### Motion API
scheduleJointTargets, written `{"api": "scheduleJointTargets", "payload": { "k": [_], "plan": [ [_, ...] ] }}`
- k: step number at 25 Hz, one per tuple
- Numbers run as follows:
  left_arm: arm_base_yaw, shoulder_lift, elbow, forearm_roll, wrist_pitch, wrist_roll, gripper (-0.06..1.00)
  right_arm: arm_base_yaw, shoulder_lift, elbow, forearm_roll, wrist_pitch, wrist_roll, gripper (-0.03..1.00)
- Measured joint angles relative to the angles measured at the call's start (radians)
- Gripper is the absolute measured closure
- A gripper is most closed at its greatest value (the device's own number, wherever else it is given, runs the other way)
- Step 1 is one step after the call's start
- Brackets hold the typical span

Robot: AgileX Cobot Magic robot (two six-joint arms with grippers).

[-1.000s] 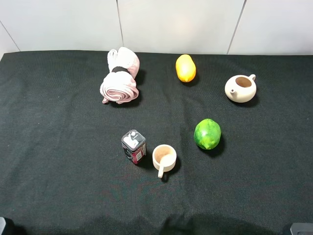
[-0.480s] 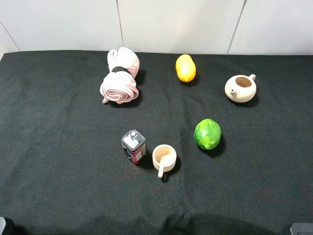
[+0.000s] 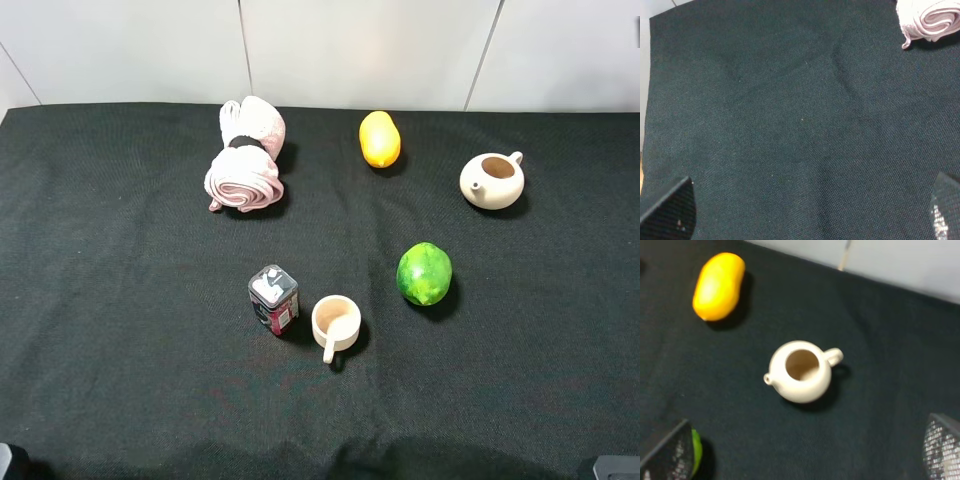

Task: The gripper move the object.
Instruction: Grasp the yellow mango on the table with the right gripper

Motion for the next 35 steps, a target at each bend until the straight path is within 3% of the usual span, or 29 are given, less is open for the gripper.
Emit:
{"api": "scheduleJointTargets", "payload": {
  "k": [12,27,35],
  "plan": [
    [0.0,0.0,0.0,0.0,0.0,0.0,-0.05,0.129,0.329,-0.28,-0.003,0.107,0.023,0.27],
    [0.0,0.0,0.0,0.0,0.0,0.0,-0.05,0.136,0.646,-0.564,0.027,0.22,0.031,0.27],
    [0.0,0.0,0.0,0.0,0.0,0.0,-0.05,0.136,0.814,-0.683,0.081,0.236,0.053,0.27]
  ]
}}
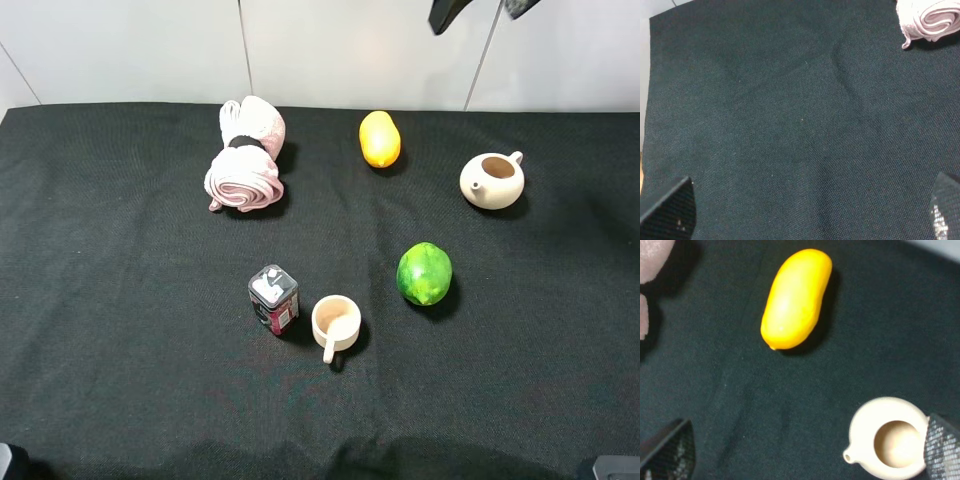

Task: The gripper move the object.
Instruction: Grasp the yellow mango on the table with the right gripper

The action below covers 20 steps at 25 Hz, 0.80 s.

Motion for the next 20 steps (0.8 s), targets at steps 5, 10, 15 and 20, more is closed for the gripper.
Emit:
{"api": "scheduleJointTargets", "payload": {
  "k": [5,10,15,20],
  "plan": [
    [0.0,0.0,0.0,0.0,0.0,0.0,-0.05,0.0,0.102,-0.056,0.035,0.014,0.008,0.27],
    [0.0,0.0,0.0,0.0,0.0,0.0,-0.05,0.016,0.184,-0.069,0.043,-0.014,0.027,0.27],
    [0.001,0.0,0.0,0.0,0.0,0.0,-0.05,0.028,0.249,-0.072,0.043,-0.059,0.046,0.27],
    [0.001,0.0,0.0,0.0,0.0,0.0,-0.05,0.028,0.332,-0.136,0.042,-0.074,0.053,0.27]
  ]
}}
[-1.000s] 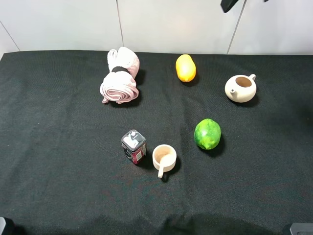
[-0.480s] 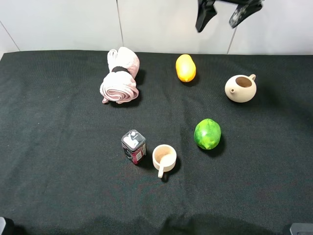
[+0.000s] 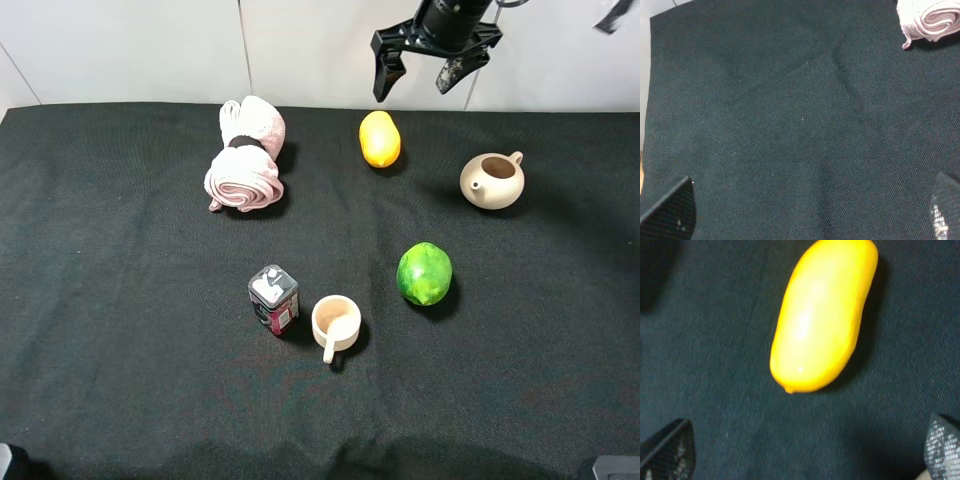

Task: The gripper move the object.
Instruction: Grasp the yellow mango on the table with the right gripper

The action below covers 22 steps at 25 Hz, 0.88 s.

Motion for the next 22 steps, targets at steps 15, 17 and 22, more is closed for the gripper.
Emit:
{"api": "scheduleJointTargets", "payload": {
  "k": [15,17,22],
  "plan": [
    [0.0,0.0,0.0,0.0,0.0,0.0,-0.05,0.0,0.194,-0.174,0.002,-0.021,0.004,0.27],
    [0.0,0.0,0.0,0.0,0.0,0.0,-0.05,0.0,0.209,-0.177,0.002,-0.025,0.004,0.27],
    [0.0,0.0,0.0,0.001,0.0,0.0,-0.05,0.0,0.245,-0.177,0.002,-0.053,0.004,0.27]
  ]
}}
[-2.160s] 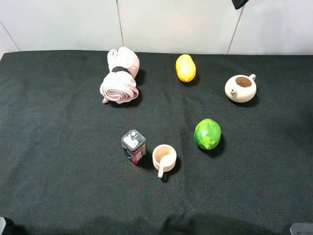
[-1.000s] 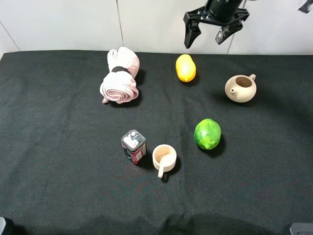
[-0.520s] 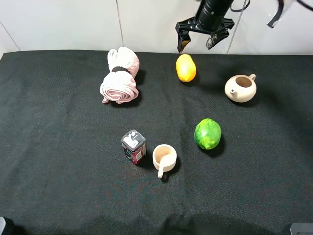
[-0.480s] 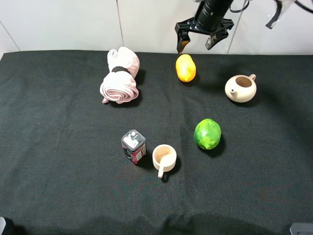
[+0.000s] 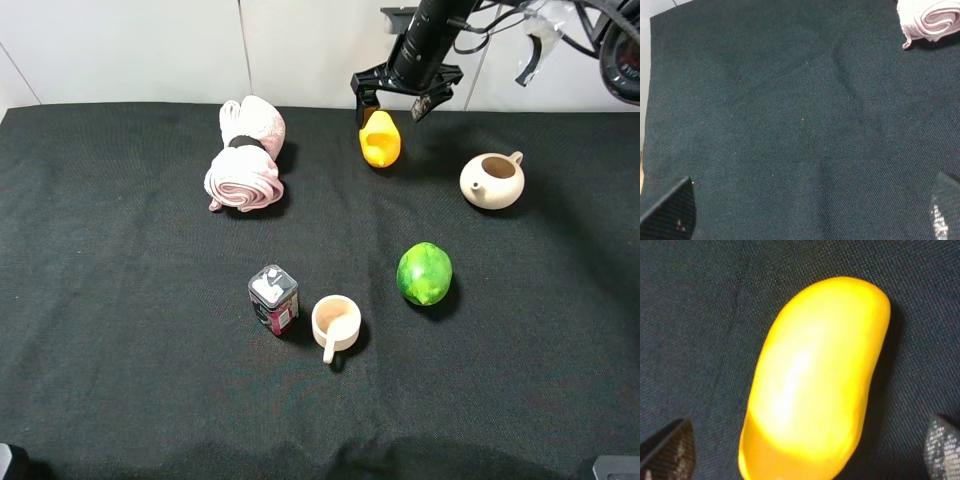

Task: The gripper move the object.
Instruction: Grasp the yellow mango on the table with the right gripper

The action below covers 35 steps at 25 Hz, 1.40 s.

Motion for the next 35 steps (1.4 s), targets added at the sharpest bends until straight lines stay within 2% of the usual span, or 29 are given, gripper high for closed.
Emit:
{"api": "scheduleJointTargets", "payload": {
  "k": [19,35],
  "plan": [
    [0.0,0.0,0.0,0.006,0.0,0.0,-0.05,0.0,0.081,-0.006,-0.017,-0.09,0.001,0.27],
    [0.0,0.0,0.0,0.006,0.0,0.0,-0.05,0.0,0.081,-0.006,-0.027,-0.093,0.007,0.27]
  ]
}}
